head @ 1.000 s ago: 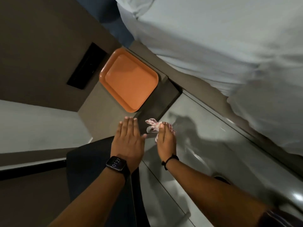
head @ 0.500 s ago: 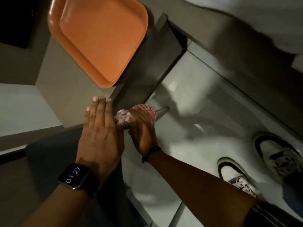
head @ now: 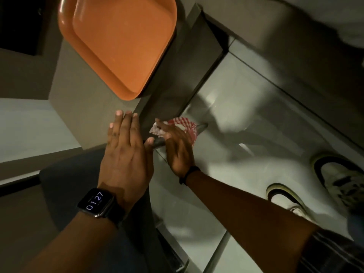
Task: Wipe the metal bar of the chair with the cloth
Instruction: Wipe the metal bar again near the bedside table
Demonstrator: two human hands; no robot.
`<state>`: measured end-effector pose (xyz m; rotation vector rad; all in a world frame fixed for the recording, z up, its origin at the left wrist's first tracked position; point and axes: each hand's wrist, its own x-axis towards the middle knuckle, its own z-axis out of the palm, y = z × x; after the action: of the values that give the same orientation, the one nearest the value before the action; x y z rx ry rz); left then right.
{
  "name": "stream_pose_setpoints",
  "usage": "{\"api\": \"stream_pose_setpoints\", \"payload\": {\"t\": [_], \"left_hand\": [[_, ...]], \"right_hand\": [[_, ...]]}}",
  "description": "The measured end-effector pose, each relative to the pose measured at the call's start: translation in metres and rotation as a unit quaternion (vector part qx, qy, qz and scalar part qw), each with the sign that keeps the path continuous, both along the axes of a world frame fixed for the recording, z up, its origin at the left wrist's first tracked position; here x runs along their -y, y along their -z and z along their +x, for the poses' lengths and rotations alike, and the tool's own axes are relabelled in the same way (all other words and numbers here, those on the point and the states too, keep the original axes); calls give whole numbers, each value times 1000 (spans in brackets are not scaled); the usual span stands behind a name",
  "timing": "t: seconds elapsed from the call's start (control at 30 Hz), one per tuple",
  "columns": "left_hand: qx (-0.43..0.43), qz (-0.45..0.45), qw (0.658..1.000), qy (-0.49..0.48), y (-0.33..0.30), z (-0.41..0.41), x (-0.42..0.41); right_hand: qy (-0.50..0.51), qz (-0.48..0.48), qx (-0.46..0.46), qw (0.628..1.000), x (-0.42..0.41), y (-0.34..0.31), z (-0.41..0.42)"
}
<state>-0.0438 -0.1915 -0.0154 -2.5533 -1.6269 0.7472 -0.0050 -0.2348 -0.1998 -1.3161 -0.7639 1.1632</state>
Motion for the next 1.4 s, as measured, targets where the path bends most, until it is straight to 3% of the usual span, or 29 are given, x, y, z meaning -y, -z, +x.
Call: {"api": "stream_pose_setpoints", "payload": {"t": [0.23, 0.4, 0.57, 0.67, 0.8, 0.9, 1.1, 1.2, 1.27, 1.4], "left_hand": [[28, -36, 999, -25, -9, 8, -2], [67, -23, 997, -24, -4, 3, 1], [68, 10, 998, -16, 2, -3, 4], [67, 23, 997, -4, 4, -4, 5], [60, 32, 998, -2, 5, -3, 4], [78, 26, 996, -16, 3, 1, 5], [106, -29, 994, -30, -8, -4, 2], [106, -17, 994, -34, -7, -4, 2], [115, -2, 992, -51, -4, -1, 4], [125, 12, 991, -38, 2, -4, 5]], "right_hand": [[0, 16, -63, 998, -7, -61, 4], [-36, 17, 91, 995, -15, -25, 2], [-5, -71, 128, 989, -14, 28, -4], [-7, -182, 79, 980, -21, 64, 5], [-9, -240, 20, 970, -30, 80, 14], [-38, -197, 69, 977, -19, 49, 4], [78, 7, -35, 996, -2, -22, -19], [75, -1, 83, 994, -13, -15, -12], [-2, -23, 188, 982, -17, 7, -6], [-66, -130, 192, 970, -21, 73, 3]]}}
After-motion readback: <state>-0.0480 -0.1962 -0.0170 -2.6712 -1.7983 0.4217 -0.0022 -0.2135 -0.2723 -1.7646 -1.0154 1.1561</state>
